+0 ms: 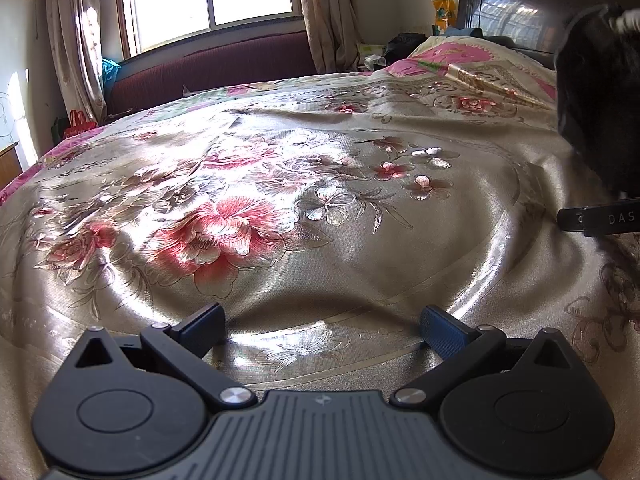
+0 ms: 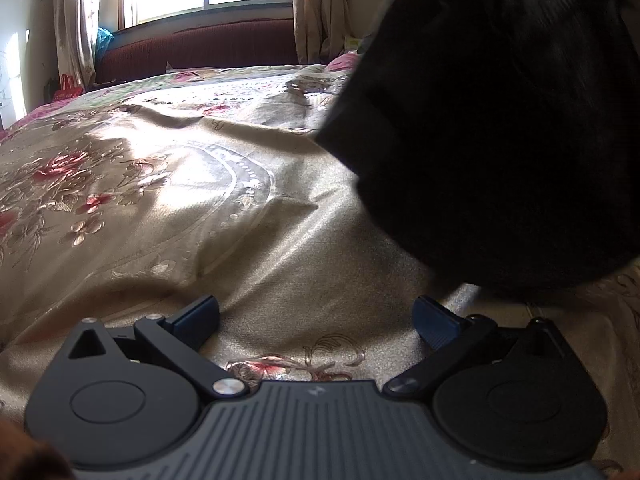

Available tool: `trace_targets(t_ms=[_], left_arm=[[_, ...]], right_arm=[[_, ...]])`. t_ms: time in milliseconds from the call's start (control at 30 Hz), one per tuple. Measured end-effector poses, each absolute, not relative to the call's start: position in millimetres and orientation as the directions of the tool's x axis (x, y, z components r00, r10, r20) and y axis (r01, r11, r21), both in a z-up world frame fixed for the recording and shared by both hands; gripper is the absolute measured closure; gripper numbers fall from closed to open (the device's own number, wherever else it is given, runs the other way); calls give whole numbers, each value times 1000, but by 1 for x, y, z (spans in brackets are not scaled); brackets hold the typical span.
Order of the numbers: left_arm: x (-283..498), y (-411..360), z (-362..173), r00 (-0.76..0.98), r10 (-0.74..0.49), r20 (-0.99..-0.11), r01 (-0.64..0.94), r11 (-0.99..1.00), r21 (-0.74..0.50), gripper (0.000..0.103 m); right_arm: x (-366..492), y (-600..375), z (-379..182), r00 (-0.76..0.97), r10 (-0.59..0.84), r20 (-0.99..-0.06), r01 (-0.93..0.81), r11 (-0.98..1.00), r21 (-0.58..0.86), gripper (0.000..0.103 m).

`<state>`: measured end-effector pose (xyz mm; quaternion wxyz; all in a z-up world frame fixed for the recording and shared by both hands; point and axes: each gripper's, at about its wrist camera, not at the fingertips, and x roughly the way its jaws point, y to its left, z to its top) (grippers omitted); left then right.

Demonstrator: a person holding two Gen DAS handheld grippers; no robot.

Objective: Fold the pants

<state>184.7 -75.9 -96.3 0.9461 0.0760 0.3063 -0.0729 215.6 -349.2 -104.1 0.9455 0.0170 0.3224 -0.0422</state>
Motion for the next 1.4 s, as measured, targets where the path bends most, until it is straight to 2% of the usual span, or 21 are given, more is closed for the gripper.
trace_targets(t_ms=[400, 467, 567, 1000, 1400], left_arm=[[186, -78, -96, 802, -85, -592, 184, 977, 109, 0], [191, -69, -97, 780, -115, -615, 174, 984, 36, 0], [188, -59, -94, 789, -156, -594, 179, 984, -21, 0], [189, -72, -95, 790, -114, -602, 183, 982, 53, 0], [187, -69, -95, 790, -125, -601, 181, 983, 33, 0]], right_arm=[[216, -349, -104, 788, -69, -611, 91, 996, 4, 1], [216, -349, -104, 789, -69, -611, 90, 996, 4, 1], [216, -349, -104, 789, -68, -610, 90, 996, 5, 1], [215, -346, -105, 785, -86, -614, 94, 995, -19, 1], [216, -345, -105, 785, -83, -614, 94, 995, -14, 1]])
